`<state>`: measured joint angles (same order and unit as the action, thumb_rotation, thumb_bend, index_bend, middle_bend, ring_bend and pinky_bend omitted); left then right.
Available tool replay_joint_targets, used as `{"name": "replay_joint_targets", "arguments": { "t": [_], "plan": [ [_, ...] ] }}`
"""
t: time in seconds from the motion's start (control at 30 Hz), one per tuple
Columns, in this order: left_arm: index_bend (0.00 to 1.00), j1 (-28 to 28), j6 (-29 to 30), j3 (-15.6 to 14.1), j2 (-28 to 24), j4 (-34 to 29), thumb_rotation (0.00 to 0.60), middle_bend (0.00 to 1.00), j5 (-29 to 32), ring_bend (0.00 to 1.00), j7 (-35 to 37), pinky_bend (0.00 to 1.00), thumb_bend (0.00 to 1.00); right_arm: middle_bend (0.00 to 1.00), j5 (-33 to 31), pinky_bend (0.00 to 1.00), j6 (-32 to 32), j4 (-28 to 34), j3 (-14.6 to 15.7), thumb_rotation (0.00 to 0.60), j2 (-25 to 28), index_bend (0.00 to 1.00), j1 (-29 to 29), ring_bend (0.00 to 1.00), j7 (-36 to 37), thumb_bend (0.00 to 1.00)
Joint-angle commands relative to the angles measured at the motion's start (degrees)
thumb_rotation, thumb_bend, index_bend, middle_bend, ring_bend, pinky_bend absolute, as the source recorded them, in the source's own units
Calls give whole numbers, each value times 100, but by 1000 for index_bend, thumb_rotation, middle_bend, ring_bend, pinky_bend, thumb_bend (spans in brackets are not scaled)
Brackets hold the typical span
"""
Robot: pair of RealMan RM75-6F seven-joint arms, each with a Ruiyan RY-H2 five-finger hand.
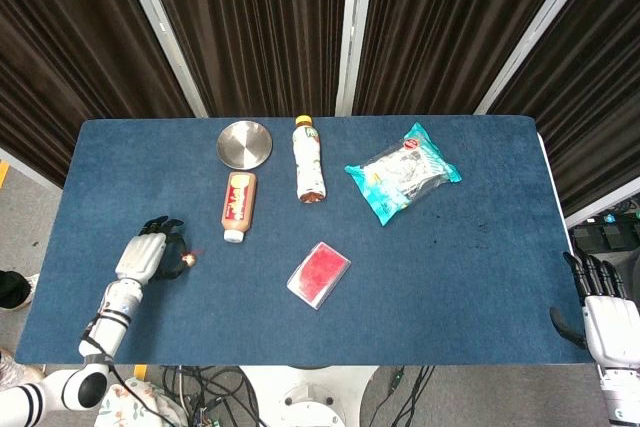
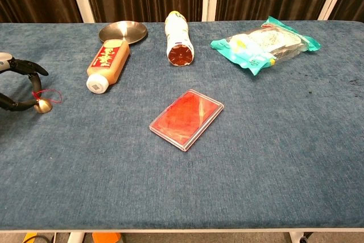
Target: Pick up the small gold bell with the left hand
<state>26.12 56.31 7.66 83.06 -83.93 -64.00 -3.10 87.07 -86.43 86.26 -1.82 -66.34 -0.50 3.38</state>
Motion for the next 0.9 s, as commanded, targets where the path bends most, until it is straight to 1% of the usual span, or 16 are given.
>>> {"name": "replay_joint_targets", "arguments": {
  "t": [0.03,0.33,0.9],
  "plan": [
    [521,4,2,0,4,-1,600,149,6,0,1,0,356,0,-5,22,3,-1,0,600,0,0,1,0,-1,259],
    [528,46,-9,0,37,4,600,159,-35,0,31,0,361,0,-47,22,46,-15,1,600,-5,0,0,0,2,259],
    [565,67,-22,-7,71,59,600,165,73,0,-24,0,367,0,-69,23,70,-12,0,600,-2,0,1,0,-2,259]
  ]
}}
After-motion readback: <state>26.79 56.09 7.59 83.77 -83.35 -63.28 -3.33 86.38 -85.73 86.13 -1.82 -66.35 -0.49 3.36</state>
